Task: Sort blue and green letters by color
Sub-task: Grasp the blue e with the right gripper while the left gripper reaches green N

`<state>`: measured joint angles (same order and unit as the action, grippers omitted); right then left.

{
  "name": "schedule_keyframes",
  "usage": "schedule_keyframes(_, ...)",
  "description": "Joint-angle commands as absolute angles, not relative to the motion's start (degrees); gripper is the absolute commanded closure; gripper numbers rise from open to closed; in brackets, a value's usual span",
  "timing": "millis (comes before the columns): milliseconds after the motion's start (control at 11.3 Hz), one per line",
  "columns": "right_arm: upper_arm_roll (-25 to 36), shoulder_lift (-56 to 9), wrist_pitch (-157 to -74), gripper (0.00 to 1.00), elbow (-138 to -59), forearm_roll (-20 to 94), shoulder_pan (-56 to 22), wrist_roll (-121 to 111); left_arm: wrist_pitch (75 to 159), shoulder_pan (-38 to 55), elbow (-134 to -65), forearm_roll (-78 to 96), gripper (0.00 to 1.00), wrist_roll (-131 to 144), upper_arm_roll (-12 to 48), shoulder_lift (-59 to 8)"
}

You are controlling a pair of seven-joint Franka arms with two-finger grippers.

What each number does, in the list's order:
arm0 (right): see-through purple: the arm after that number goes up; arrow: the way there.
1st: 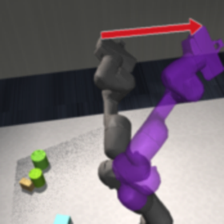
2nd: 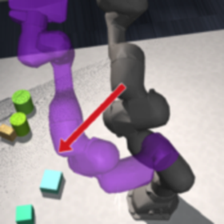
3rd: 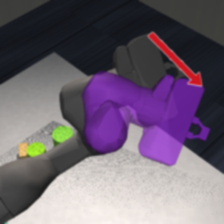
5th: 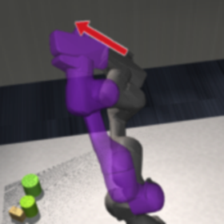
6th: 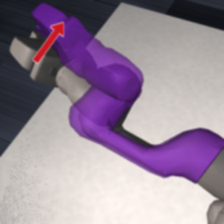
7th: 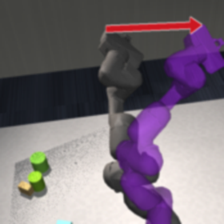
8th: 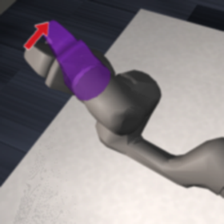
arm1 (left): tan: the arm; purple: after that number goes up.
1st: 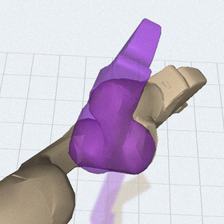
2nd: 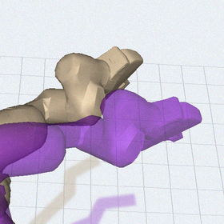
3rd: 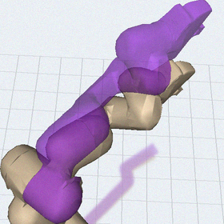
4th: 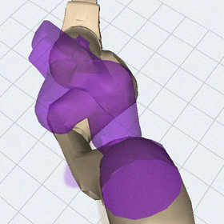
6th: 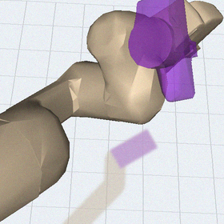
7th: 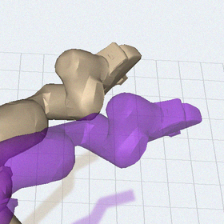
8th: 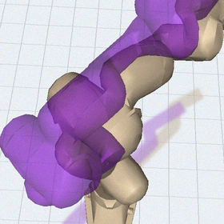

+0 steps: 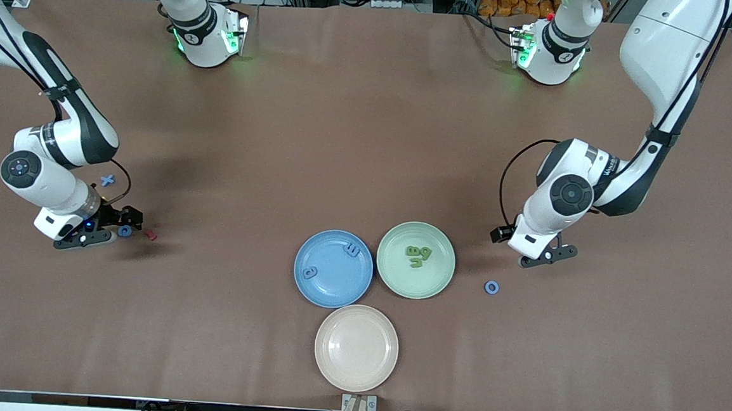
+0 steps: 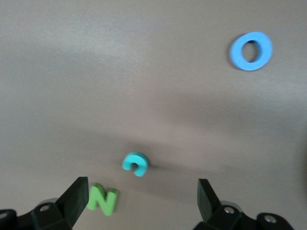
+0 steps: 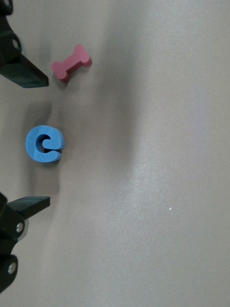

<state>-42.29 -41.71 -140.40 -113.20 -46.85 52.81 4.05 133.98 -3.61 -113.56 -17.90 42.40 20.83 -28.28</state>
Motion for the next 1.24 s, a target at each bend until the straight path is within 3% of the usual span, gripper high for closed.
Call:
schedule_keyframes(0, -43.42, -42.27, -140.19, 0.0, -113.55, -47.11, 54.14, 3.69, 134.03, -7.11, -116.63, -18.9, 0.0, 31.07, 22.24, -26.81)
schedule_keyframes(619, -42.28, -43.42, -140.36, 0.0, -113.55, -47.2, 53.35, 3.87, 134.73, -8.61, -119.7, -18.98, 0.0, 28.56, 23.12, -27.6)
schedule_keyframes(707, -42.19, -43.42, -140.45, 0.13, -113.55, -47.2, 53.35, 3.35, 134.91, -8.61, -119.97, -19.16, 0.0, 28.48, 23.03, -27.68)
schedule_keyframes(884, -42.19, -43.42, -140.54, 0.96, -113.55, -47.29, 53.35, 2.82, 134.91, -8.61, -120.76, -19.42, 0.04, 28.3, 23.03, -27.77)
schedule_keyframes(1149, -42.27, -43.51, -140.54, 1.0, -113.47, -47.29, 53.35, 2.81, 134.91, -9.22, -120.94, -19.51, 0.1, 27.43, 23.03, -27.6)
